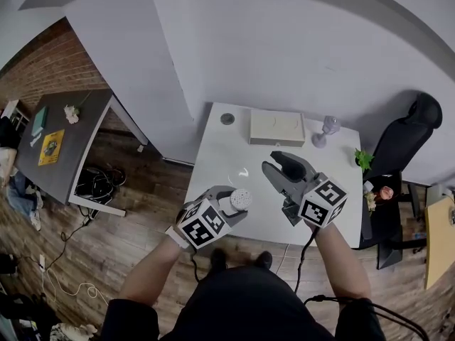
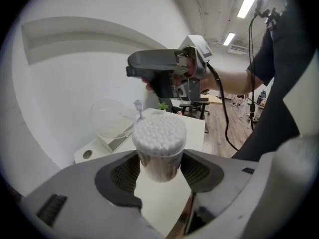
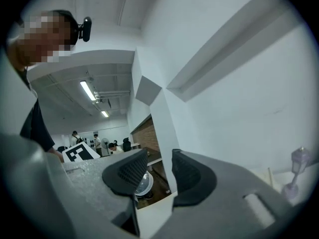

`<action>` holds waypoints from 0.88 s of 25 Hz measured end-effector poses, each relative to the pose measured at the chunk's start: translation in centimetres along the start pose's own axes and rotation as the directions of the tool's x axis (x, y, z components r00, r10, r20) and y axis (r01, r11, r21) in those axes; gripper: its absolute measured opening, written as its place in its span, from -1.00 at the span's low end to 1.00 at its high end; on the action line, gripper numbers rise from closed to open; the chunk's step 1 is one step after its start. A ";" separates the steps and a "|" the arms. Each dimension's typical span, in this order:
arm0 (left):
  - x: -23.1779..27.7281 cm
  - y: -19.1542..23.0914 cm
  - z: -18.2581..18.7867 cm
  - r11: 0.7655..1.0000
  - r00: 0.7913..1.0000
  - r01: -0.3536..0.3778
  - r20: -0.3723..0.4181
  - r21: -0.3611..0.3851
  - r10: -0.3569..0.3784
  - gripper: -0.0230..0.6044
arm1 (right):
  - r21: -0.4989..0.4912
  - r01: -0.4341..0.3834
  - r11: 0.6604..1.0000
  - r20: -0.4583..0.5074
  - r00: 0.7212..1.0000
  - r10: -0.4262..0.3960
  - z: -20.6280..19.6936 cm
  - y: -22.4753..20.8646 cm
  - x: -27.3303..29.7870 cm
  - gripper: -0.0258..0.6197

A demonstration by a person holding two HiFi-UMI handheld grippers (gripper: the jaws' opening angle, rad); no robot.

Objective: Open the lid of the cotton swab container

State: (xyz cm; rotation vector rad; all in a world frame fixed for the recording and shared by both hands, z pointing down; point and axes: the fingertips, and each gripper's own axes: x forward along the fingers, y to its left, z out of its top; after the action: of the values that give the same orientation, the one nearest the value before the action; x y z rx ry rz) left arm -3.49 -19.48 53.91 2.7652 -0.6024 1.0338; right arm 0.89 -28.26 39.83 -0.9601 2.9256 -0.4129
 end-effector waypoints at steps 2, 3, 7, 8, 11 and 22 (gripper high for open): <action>-0.1 1.1 -0.1 0.999 0.999 -0.044 0.001 -0.030 0.044 -0.13 | -0.040 0.055 0.998 0.027 0.998 -0.053 1.0 -0.2 -0.5 -0.50; -0.2 1.7 -0.2 0.997 0.998 -0.065 0.001 -0.043 0.065 -0.13 | -0.052 0.080 0.995 0.042 0.996 -0.078 1.4 -0.4 -0.8 -0.54; -0.7 3.3 -0.3 0.987 0.990 -0.137 0.001 -0.084 0.138 -0.13 | -0.095 0.177 0.980 0.090 0.982 -0.169 2.9 -0.7 -2.1 -0.66; -0.8 3.7 -0.4 0.984 0.988 -0.154 0.000 -0.094 0.155 -0.13 | -0.107 0.199 0.974 0.100 0.977 -0.189 3.3 -0.8 -2.4 -0.68; -1.4 4.7 -0.4 0.972 0.980 -0.196 -0.002 -0.128 0.197 -0.13 | -0.134 0.253 0.958 0.130 0.963 -0.236 4.0 -0.9 -3.3 -0.73; -3.3 6.1 0.6 0.941 0.959 -0.267 0.040 -0.209 0.281 -0.13 | -0.214 0.388 0.897 0.194 0.916 -0.350 4.4 -1.3 -5.8 -0.82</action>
State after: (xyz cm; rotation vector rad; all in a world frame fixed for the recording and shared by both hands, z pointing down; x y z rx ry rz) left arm -7.92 -24.10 51.21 2.5968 -1.0661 0.8685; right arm 6.84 -26.89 35.68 -1.5195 2.6943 0.0269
